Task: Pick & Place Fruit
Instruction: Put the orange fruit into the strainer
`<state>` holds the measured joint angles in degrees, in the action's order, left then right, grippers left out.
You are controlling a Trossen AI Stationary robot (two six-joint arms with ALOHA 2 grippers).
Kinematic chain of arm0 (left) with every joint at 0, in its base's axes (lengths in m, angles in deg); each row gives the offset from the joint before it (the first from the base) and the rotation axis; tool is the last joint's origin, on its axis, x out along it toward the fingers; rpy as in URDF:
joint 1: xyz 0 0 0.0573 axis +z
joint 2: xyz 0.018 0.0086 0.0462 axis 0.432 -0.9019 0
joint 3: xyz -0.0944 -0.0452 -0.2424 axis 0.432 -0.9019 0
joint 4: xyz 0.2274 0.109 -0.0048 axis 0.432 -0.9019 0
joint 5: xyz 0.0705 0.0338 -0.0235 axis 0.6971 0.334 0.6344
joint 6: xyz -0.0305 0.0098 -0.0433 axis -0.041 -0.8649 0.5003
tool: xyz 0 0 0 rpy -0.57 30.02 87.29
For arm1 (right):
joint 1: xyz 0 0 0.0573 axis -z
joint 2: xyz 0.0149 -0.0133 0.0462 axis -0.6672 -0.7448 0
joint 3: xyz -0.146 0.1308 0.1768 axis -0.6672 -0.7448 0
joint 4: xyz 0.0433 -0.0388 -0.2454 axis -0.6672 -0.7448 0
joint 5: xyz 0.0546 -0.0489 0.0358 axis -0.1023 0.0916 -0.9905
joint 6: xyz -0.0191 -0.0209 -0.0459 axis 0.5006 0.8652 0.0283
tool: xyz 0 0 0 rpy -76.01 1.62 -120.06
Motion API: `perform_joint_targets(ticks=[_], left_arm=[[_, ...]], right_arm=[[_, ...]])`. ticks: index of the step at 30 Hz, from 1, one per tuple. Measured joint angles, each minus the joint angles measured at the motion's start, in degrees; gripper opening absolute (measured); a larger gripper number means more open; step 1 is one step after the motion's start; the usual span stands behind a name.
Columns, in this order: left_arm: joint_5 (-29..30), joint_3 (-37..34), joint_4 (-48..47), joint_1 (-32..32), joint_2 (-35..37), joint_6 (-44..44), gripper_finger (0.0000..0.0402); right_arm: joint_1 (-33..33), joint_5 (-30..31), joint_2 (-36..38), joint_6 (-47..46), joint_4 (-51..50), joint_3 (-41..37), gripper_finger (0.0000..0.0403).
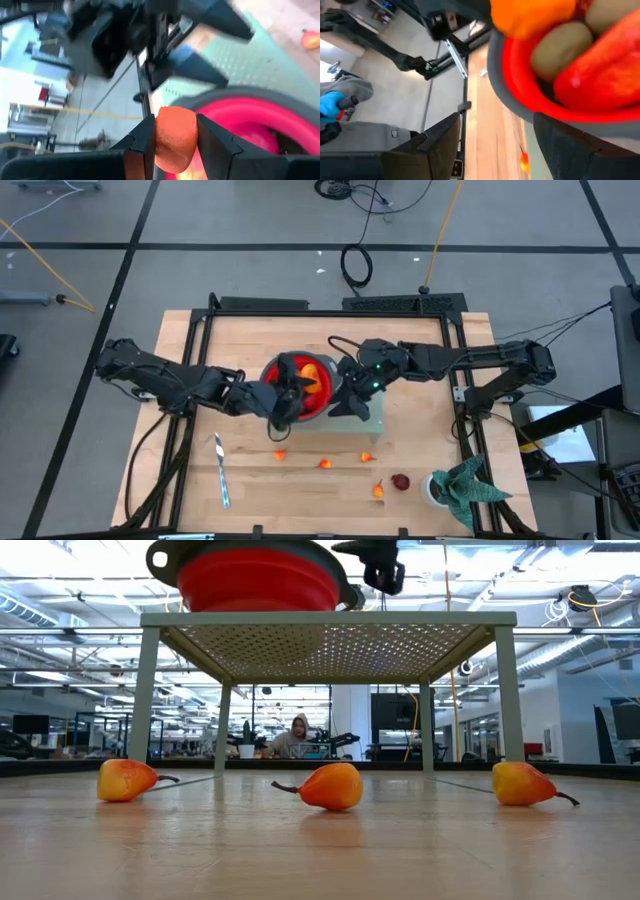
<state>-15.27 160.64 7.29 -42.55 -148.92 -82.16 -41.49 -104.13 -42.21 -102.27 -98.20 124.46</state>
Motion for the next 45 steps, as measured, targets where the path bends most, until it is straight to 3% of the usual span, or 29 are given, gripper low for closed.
perform_joint_targets(ticks=[10,24,35,40,45], left_arm=[[0.79,-0.04,-7.35,1.8,0.84,15.4,0.0115],[-11.13,0.06,-15.14,5.47,0.75,37.95,0.0115],[-17.24,10.13,-27.89,8.0,0.74,51.95,0.0115],[-23.93,10.68,-29.01,10.62,0.68,56.72,0.0115],[-25.43,10.67,-30.58,13.11,0.71,58.83,0.0115]], right_arm=[[-3.01,0.22,0.54,5.41,-4.77,0.02,0.0191],[-6.63,0.6,0.88,18.26,-5.81,0.04,0.0008],[-8.27,11.67,3.63,28.84,-7.82,-0.03,0.0003],[-8.79,16.95,5.12,32.87,-7.98,0.0,0.0001],[-10.17,21.73,6.19,35.45,-8.73,0.0,0.0001]])
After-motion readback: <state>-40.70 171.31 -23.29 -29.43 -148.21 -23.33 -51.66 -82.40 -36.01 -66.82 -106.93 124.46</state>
